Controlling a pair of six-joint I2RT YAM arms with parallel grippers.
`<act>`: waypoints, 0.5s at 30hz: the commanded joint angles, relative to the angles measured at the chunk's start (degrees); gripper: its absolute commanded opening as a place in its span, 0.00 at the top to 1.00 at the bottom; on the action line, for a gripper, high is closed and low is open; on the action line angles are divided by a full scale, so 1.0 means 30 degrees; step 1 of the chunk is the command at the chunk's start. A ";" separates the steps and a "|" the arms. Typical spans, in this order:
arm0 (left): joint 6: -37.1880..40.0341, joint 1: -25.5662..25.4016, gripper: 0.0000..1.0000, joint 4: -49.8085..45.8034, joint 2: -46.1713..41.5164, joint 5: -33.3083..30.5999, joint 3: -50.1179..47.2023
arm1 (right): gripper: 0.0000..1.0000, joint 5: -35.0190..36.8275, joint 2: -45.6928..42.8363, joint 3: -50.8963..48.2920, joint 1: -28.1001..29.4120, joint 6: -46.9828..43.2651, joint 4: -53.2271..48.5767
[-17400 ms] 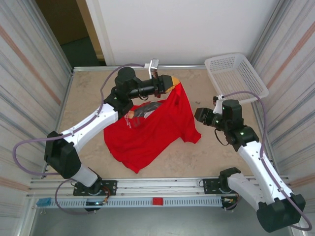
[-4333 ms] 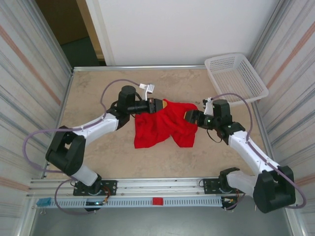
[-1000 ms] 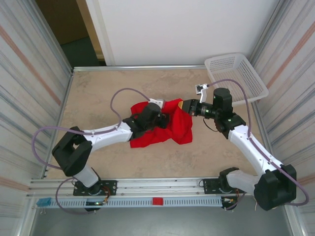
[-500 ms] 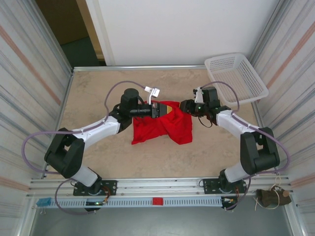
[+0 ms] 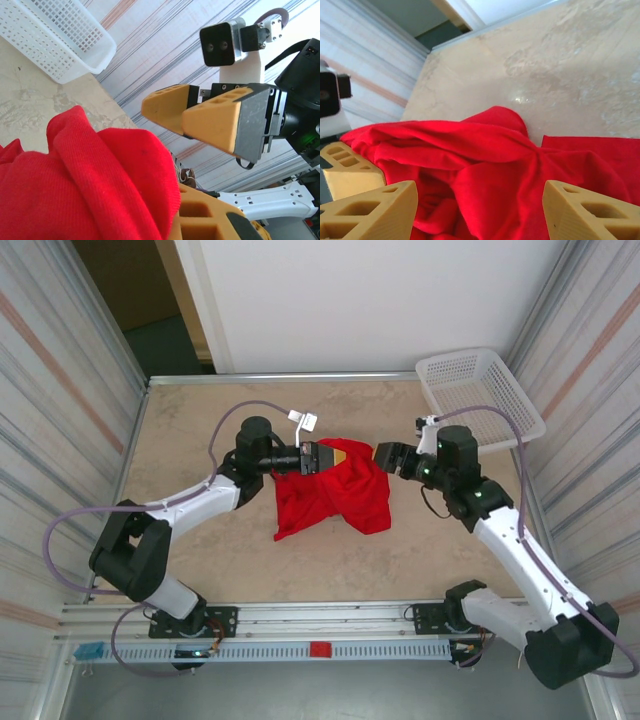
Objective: Fold the inside-out t-shirt
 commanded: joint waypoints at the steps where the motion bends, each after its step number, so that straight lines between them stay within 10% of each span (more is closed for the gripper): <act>1: -0.0237 0.0180 1.00 0.0974 -0.0625 0.0658 0.0530 | 0.35 -0.0014 0.1440 0.0325 0.1037 -0.0124 -0.0336; 6: -0.0515 0.0297 1.00 0.1051 -0.0779 0.0114 0.0476 | 0.46 -0.0008 0.3556 -0.0208 0.1911 0.0328 0.1650; 9: -0.1651 0.0608 1.00 0.2252 -0.0339 0.0071 0.0228 | 1.00 -0.0570 0.4262 -0.0288 0.1676 0.0350 0.2614; 15: -0.2379 0.1973 1.00 0.3289 0.0081 -0.0708 -0.1278 | 1.00 -0.5918 0.1452 -0.1992 -0.0310 0.0963 0.6815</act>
